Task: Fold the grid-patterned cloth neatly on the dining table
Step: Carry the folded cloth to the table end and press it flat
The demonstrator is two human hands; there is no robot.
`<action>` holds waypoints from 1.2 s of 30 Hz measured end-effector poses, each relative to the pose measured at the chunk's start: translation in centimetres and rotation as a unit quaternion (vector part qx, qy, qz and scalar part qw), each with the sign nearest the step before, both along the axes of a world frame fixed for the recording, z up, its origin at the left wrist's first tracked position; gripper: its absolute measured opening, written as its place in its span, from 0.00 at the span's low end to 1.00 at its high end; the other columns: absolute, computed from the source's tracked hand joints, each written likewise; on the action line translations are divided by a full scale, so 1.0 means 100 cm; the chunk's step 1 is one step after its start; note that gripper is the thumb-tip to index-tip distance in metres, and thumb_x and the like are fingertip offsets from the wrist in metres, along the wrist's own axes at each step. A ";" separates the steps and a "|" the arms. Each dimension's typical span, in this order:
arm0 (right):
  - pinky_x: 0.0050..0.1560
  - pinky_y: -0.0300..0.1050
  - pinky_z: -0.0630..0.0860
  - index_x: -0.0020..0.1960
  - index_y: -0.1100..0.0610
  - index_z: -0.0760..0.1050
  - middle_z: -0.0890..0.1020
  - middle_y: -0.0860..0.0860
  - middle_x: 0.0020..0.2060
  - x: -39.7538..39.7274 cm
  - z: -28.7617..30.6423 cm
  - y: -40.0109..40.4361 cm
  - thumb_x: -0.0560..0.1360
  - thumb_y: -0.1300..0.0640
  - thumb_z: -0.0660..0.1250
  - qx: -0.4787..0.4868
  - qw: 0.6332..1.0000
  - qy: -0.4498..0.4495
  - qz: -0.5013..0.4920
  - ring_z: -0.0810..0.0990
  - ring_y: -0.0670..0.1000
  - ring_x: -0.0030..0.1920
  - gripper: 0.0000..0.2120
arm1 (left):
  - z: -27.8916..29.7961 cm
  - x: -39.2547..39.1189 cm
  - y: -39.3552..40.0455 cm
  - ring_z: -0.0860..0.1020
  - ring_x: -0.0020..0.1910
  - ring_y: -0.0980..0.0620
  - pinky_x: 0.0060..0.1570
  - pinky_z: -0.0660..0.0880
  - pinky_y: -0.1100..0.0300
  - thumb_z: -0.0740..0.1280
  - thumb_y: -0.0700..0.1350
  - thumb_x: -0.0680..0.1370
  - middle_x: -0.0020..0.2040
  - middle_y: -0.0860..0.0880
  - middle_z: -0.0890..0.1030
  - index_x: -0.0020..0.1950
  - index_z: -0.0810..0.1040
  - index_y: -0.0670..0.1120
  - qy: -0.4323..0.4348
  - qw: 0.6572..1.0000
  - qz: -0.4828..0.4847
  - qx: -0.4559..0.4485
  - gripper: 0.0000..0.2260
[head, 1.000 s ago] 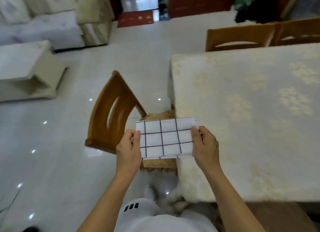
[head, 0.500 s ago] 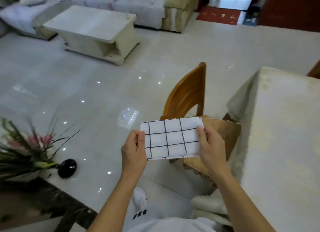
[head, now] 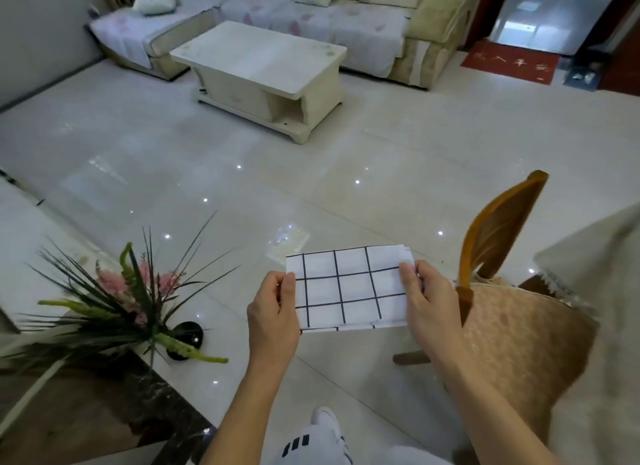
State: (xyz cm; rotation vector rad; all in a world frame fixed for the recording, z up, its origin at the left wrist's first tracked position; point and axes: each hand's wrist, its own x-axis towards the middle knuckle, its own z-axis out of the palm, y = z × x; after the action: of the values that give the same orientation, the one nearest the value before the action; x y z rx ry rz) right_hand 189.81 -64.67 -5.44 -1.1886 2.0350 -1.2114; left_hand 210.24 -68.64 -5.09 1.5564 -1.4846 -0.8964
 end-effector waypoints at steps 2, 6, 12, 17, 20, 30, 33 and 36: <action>0.32 0.43 0.65 0.36 0.55 0.69 0.72 0.49 0.28 0.013 0.002 -0.013 0.83 0.49 0.58 -0.011 1.000 -0.007 0.004 0.69 0.46 0.31 0.18 | 0.003 0.013 -0.013 0.65 0.27 0.57 0.27 0.64 0.65 0.59 0.48 0.84 0.29 0.53 0.67 0.41 0.72 0.46 0.003 1.000 0.001 -0.006 0.13; 0.30 0.36 0.65 0.36 0.52 0.68 0.71 0.47 0.28 0.031 0.008 -0.033 0.83 0.51 0.58 -0.013 1.000 -0.015 0.018 0.70 0.43 0.30 0.17 | 0.003 0.029 -0.036 0.65 0.27 0.57 0.27 0.65 0.66 0.59 0.48 0.83 0.29 0.53 0.67 0.41 0.72 0.48 0.004 1.000 0.004 -0.004 0.12; 0.30 0.37 0.63 0.33 0.52 0.64 0.66 0.45 0.27 0.030 0.007 -0.071 0.83 0.52 0.59 -0.017 1.000 -0.007 0.021 0.66 0.42 0.28 0.19 | -0.005 0.030 -0.071 0.64 0.27 0.57 0.29 0.65 0.61 0.59 0.49 0.83 0.28 0.55 0.67 0.40 0.72 0.49 0.010 1.000 0.012 0.006 0.13; 0.30 0.38 0.62 0.34 0.54 0.65 0.66 0.46 0.27 0.013 -0.006 -0.115 0.83 0.51 0.59 -0.006 1.000 -0.016 0.015 0.65 0.44 0.29 0.19 | -0.011 0.013 -0.120 0.64 0.28 0.56 0.31 0.68 0.53 0.60 0.49 0.83 0.27 0.56 0.68 0.40 0.72 0.49 0.007 1.000 0.011 0.008 0.13; 0.29 0.38 0.61 0.34 0.55 0.62 0.64 0.47 0.27 -0.005 -0.010 -0.153 0.83 0.51 0.58 -0.002 1.000 -0.014 0.006 0.63 0.45 0.28 0.20 | -0.016 -0.004 -0.158 0.64 0.28 0.56 0.30 0.71 0.49 0.59 0.51 0.83 0.27 0.55 0.67 0.41 0.72 0.48 -0.001 1.000 0.005 0.010 0.13; 0.30 0.41 0.60 0.36 0.59 0.66 0.66 0.50 0.28 -0.089 -0.017 -0.264 0.83 0.51 0.58 0.000 0.998 -0.039 -0.042 0.62 0.46 0.29 0.20 | -0.017 -0.095 -0.286 0.63 0.27 0.56 0.30 0.71 0.46 0.59 0.49 0.83 0.27 0.56 0.68 0.40 0.72 0.47 -0.022 0.999 -0.032 0.010 0.13; 0.30 0.40 0.60 0.35 0.57 0.65 0.65 0.49 0.28 -0.109 -0.014 -0.279 0.83 0.52 0.58 0.003 0.997 -0.049 -0.061 0.63 0.46 0.29 0.19 | -0.015 -0.118 -0.310 0.63 0.27 0.56 0.29 0.73 0.43 0.59 0.50 0.83 0.27 0.57 0.68 0.41 0.72 0.46 -0.029 0.998 -0.054 0.021 0.13; 0.29 0.39 0.61 0.35 0.56 0.65 0.66 0.50 0.27 -0.126 -0.016 -0.290 0.83 0.52 0.58 -0.002 0.994 -0.065 -0.082 0.63 0.45 0.29 0.19 | -0.013 -0.138 -0.332 0.63 0.27 0.56 0.30 0.68 0.52 0.59 0.50 0.83 0.26 0.57 0.68 0.41 0.72 0.46 -0.037 0.996 -0.082 0.021 0.13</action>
State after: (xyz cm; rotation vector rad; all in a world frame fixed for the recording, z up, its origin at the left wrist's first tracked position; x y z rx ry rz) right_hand 177.24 -93.62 -6.99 -0.9325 2.0667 -1.3330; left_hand 196.48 -101.82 -6.44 1.5285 -1.6748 -0.9782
